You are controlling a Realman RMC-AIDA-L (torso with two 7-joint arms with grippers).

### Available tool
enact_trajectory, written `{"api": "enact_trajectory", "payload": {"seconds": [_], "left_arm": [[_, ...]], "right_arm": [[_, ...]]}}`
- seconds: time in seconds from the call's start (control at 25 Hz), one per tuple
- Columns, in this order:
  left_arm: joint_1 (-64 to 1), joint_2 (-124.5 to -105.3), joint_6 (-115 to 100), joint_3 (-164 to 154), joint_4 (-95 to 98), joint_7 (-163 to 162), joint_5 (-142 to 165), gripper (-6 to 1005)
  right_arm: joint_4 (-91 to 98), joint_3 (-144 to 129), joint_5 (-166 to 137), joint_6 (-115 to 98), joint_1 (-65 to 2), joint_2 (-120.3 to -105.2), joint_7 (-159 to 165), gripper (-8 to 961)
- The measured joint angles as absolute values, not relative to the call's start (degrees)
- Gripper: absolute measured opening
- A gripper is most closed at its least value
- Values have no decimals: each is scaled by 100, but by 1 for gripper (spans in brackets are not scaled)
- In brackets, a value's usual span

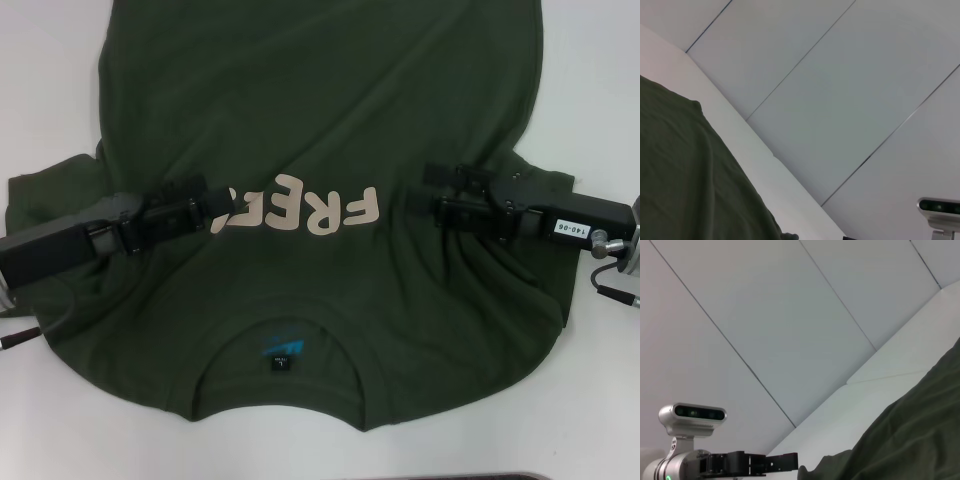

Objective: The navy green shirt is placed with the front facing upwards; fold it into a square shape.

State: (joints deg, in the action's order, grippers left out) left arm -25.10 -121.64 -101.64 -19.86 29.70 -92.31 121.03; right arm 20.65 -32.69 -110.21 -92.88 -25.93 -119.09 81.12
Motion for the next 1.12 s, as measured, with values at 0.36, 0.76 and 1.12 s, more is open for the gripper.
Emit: {"api": "enact_trajectory", "payload": {"seconds": [0.36,0.76,1.12], "left_arm": [[-2521,-12164,-10159,-1995,2969,-9219,12109,916],[-2453,-12068,-9739,-1977,3182,-9233,12156,914],[-2355,-11835,-9753,-1588,3671,-9512,12165,913]], "right_arm": [[2065,-3270,-11021,-9288,-2614,-11909,8112,903],[2065,-3269,-11021,-9274,-2629,-11909,8112,901],[1996,-3244,-11021,-9245,-2634,-11940,8112,899]]}}
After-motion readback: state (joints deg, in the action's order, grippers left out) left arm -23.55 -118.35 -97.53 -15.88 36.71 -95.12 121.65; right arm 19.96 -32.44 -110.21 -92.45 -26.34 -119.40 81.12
